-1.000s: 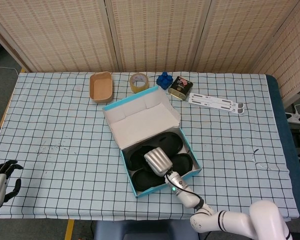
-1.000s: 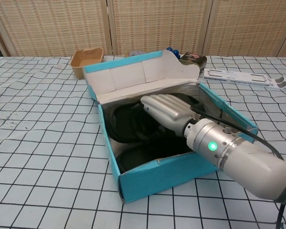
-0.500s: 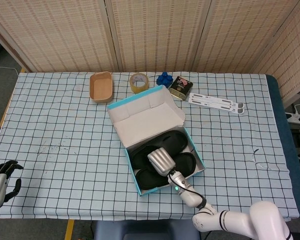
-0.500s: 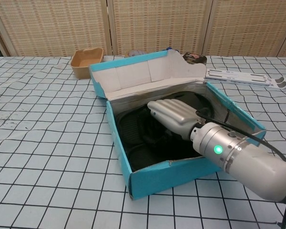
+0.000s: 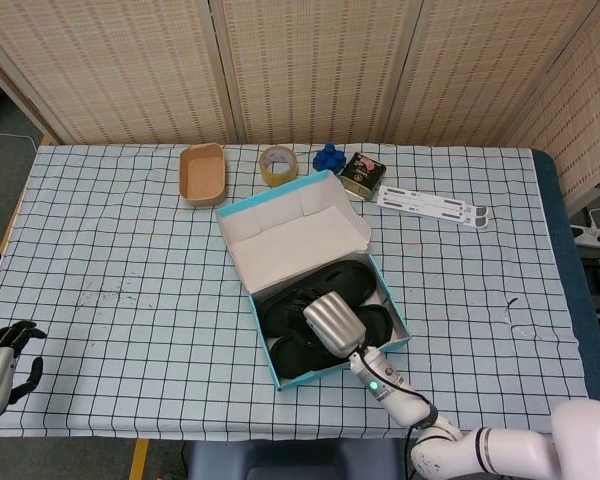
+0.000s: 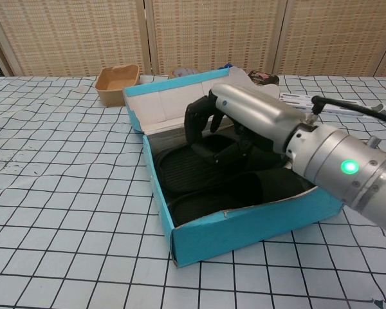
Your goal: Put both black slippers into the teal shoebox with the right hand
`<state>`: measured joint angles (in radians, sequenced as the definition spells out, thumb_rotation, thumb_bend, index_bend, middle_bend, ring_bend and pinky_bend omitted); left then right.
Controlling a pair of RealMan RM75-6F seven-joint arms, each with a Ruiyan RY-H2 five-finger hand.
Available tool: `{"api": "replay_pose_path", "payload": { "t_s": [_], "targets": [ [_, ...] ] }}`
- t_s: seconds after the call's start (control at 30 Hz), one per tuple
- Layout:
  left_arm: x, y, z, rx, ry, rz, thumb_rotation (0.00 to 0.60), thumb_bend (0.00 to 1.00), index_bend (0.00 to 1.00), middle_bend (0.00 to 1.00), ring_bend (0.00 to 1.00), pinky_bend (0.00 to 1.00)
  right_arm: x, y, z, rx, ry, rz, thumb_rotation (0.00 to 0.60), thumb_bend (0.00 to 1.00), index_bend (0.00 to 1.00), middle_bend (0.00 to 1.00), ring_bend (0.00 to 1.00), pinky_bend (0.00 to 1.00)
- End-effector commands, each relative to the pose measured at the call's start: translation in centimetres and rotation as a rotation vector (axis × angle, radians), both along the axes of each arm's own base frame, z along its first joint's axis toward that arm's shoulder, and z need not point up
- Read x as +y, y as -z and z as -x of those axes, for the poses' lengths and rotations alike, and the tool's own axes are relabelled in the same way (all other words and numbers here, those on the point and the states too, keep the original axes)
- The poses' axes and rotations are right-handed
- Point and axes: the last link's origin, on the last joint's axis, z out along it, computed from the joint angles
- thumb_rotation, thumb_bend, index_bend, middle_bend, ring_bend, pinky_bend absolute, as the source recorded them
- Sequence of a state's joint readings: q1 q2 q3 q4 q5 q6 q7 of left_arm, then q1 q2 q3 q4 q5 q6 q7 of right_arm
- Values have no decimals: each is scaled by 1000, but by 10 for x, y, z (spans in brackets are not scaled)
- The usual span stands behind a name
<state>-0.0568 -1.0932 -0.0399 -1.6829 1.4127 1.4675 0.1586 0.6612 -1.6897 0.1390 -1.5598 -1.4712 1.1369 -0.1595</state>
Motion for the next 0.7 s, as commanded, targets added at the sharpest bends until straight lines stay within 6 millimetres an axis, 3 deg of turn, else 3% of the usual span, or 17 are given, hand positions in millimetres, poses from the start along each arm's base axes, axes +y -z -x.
{"api": "replay_pose_path", "payload": {
  "t_s": [0.03,0.13,0.27,0.43,0.53,0.7],
  "targets": [
    [-1,-1,0,-2,1,-2,600,490,350,235,244,480,5,-41,20,33,-9,95,600,599,547,505,318,346],
    [0,-2,1,-3,1,-10,600,490,350,235,244,480,10,-69,55,141,-4,226,600,576,546,492,305,343],
    [1,-1,2,4,-2,-13,600,491,350,235,244,480,20,-101,114,294,71,417,600,354,498,438,246,288],
    [1,1,-2,19,19,-18,600,490,349,241,244,479,34,-127,188,404,257,463,600,246,383,318,133,60],
    [1,3,-2,26,25,-18,600,490,348,243,244,477,35,-142,216,466,351,470,600,193,265,211,45,13],
    [2,5,-2,37,22,-14,600,490,346,242,244,474,38,-158,230,443,412,498,600,158,171,139,0,0]
  ]
}}
